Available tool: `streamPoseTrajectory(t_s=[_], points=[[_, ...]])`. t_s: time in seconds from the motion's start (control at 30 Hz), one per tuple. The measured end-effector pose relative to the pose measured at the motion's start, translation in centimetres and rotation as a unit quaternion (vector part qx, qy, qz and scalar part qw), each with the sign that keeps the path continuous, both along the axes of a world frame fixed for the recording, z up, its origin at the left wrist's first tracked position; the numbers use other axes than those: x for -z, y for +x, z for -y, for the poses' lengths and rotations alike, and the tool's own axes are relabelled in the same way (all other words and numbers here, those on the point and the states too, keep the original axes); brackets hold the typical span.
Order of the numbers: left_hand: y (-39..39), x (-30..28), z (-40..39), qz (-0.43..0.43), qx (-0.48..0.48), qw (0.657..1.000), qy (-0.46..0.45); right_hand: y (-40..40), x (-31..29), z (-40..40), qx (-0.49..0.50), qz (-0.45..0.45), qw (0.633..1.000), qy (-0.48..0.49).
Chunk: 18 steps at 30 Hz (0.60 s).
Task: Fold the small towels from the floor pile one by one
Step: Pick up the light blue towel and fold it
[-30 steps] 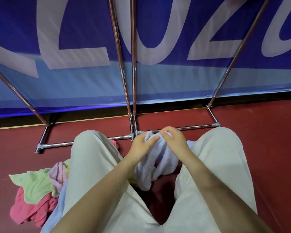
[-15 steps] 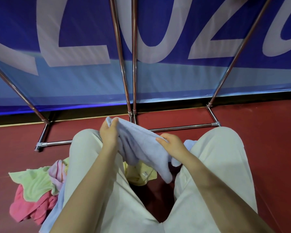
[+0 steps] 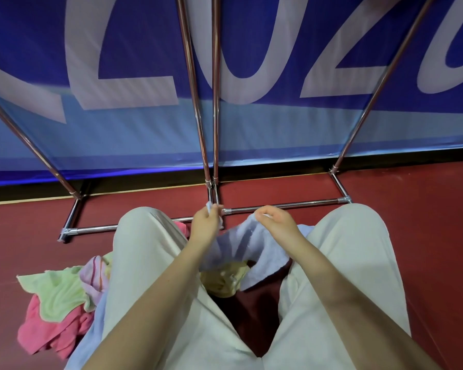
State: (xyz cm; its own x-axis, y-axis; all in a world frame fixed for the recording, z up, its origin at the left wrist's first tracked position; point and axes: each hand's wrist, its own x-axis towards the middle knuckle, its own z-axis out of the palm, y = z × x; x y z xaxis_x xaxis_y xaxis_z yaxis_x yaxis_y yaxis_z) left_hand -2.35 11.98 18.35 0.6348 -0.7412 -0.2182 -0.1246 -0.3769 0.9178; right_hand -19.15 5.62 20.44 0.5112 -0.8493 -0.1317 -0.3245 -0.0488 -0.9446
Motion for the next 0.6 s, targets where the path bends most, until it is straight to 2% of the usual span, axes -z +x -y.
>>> streamPoseTrajectory(t_s=[0.17, 0.27, 0.4, 0.6], points=[[-3.2, 0.0, -0.3, -0.071, 0.113, 0.99, -0.05, 0.1, 0.0, -0.2, -0.009, 0.006, 1.0, 0.019], [-4.2, 0.4, -0.6, -0.09, 0.159, 0.983, -0.032, -0.1, -0.3, -0.1, 0.006, 0.014, 1.0, 0.019], [-5.3, 0.5, -0.6, -0.093, 0.168, 0.981, 0.014, -0.3, -0.2, 0.1, 0.029, 0.012, 0.999, 0.007], [-5.1, 0.4, -0.8, -0.06, 0.146, 0.986, -0.044, -0.5, 0.3, 0.6, 0.046, -0.018, 0.998, -0.034]])
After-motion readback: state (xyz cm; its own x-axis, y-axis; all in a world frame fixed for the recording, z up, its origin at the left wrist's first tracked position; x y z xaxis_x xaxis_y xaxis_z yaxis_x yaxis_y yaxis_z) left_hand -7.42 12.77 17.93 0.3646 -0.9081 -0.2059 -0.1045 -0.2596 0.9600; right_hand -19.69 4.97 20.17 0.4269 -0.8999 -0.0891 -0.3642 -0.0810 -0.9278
